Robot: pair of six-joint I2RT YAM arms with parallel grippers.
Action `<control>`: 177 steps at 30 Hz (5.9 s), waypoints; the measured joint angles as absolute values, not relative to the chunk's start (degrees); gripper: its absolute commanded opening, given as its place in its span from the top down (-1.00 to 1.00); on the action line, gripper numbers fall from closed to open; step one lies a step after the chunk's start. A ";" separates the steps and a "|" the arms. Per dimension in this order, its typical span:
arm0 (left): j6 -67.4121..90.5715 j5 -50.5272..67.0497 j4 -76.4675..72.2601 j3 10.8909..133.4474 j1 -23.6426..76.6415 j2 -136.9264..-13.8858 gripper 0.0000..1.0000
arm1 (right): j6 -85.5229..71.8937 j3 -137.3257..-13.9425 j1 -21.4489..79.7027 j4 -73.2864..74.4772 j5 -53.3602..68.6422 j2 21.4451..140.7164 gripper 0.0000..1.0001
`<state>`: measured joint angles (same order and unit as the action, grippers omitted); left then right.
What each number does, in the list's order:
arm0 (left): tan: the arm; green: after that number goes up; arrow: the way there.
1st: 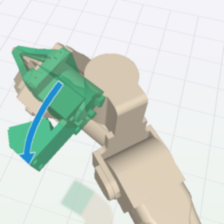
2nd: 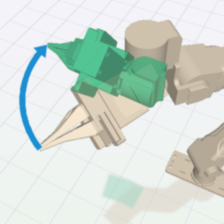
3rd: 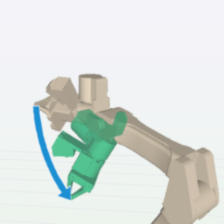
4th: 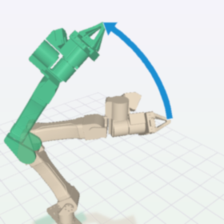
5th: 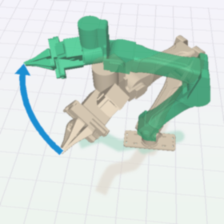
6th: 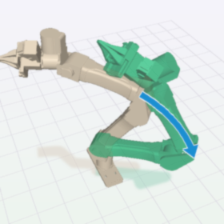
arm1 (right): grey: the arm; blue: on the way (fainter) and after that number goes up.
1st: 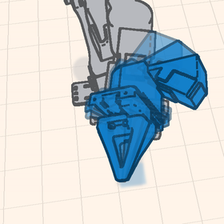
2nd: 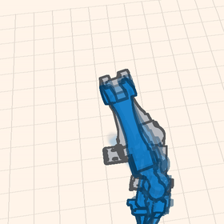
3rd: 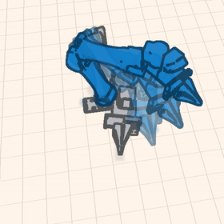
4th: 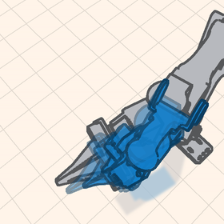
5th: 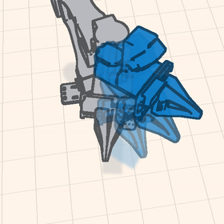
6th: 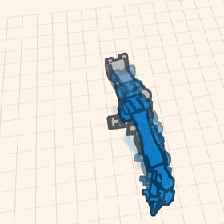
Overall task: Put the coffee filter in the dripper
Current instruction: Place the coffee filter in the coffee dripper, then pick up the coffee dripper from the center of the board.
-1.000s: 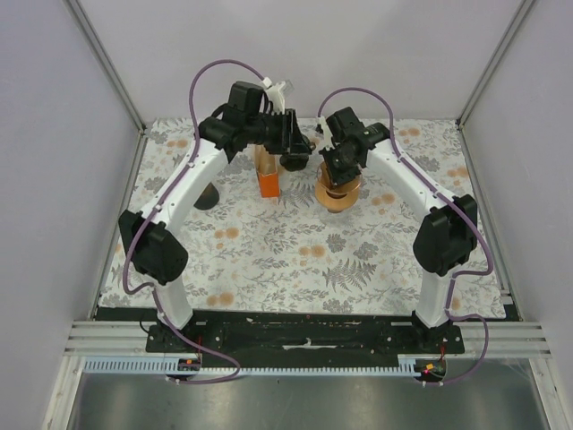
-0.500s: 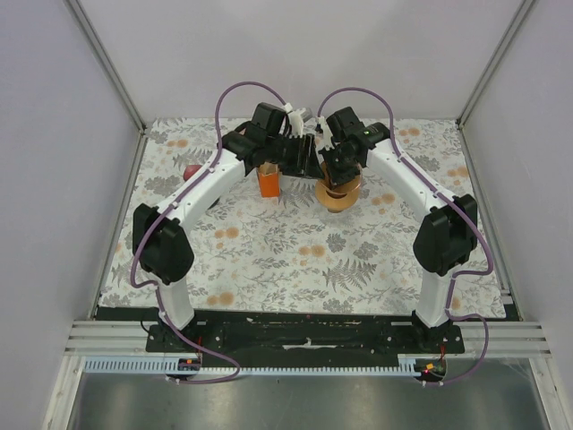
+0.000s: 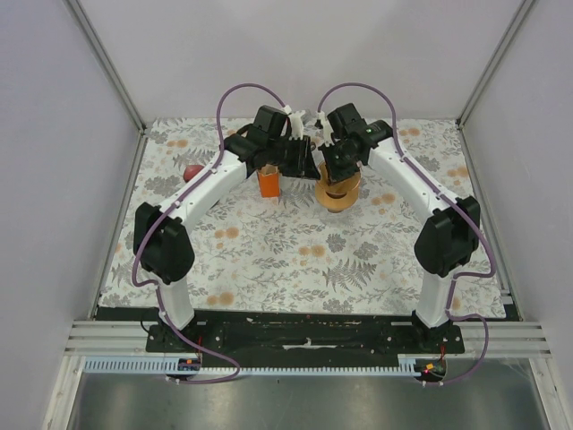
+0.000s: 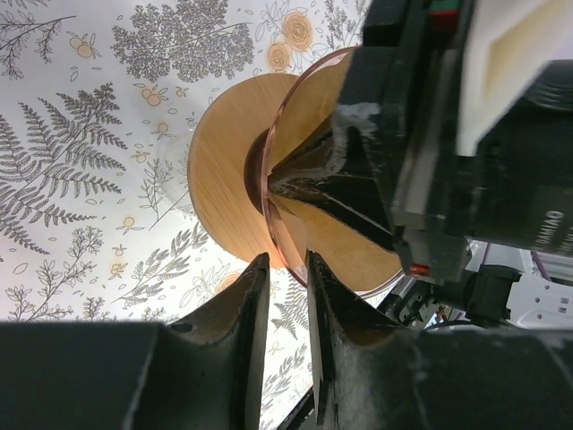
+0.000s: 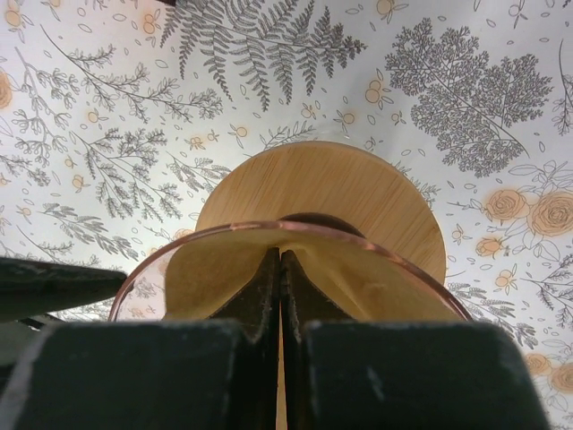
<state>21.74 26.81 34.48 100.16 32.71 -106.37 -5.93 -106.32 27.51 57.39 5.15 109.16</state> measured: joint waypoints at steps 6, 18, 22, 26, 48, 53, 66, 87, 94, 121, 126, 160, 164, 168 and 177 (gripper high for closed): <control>21.74 26.04 34.33 100.05 32.88 -106.37 0.45 | -5.65 -107.22 27.46 57.45 4.84 107.20 1.00; 21.69 25.74 34.30 100.05 33.12 -106.37 0.28 | -4.45 -108.71 24.71 57.60 3.55 101.80 1.00; 21.61 25.65 34.63 100.47 33.15 -106.37 0.12 | -4.25 -108.71 23.64 57.58 3.14 100.62 0.95; 21.50 25.67 35.27 102.00 33.15 -106.37 0.04 | -4.01 -108.71 23.11 57.56 3.14 100.27 0.94; 15.14 24.08 39.20 114.83 31.88 -106.32 -0.40 | -2.59 -108.71 21.61 57.30 2.31 96.86 -0.44; 12.40 23.51 40.45 114.67 25.74 -104.77 -0.46 | -1.54 -107.07 16.53 53.32 0.95 90.45 -0.96; -1.06 9.23 36.53 82.65 6.68 -76.99 -0.63 | -7.70 -82.72 -0.01 36.01 6.72 74.91 -0.96; 5.34 -5.69 27.88 55.11 1.13 -61.23 -0.58 | -7.44 -75.68 0.38 29.06 15.42 70.13 -0.96; 5.28 -5.58 32.82 72.49 0.34 -78.46 -0.52 | -7.42 -75.66 0.36 28.67 17.47 70.63 -0.96; -17.93 22.61 34.54 125.95 22.09 -122.02 -0.33 | -9.15 -91.13 0.38 30.98 27.00 86.30 -0.96; -25.28 23.66 37.45 131.66 22.26 -132.86 -0.33 | -7.97 -87.50 0.36 32.23 26.87 85.25 -0.96; -32.47 16.60 32.62 135.63 25.41 -145.32 0.96 | -4.84 -84.88 0.36 37.36 26.04 83.15 -0.96; -32.40 17.12 32.23 135.57 25.43 -144.70 0.96 | -4.84 -84.88 0.36 37.47 25.98 82.32 -0.96; -32.64 17.89 32.25 135.57 25.41 -141.73 0.96 | -4.84 -85.47 0.36 38.50 25.26 82.06 -0.96; -51.11 23.20 42.37 130.37 25.52 -118.17 0.96 | -4.89 -96.51 0.38 43.86 21.78 80.51 -0.89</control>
<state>-51.11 23.20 42.37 130.37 25.52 -118.17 -4.89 -96.51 0.38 43.86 21.78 80.51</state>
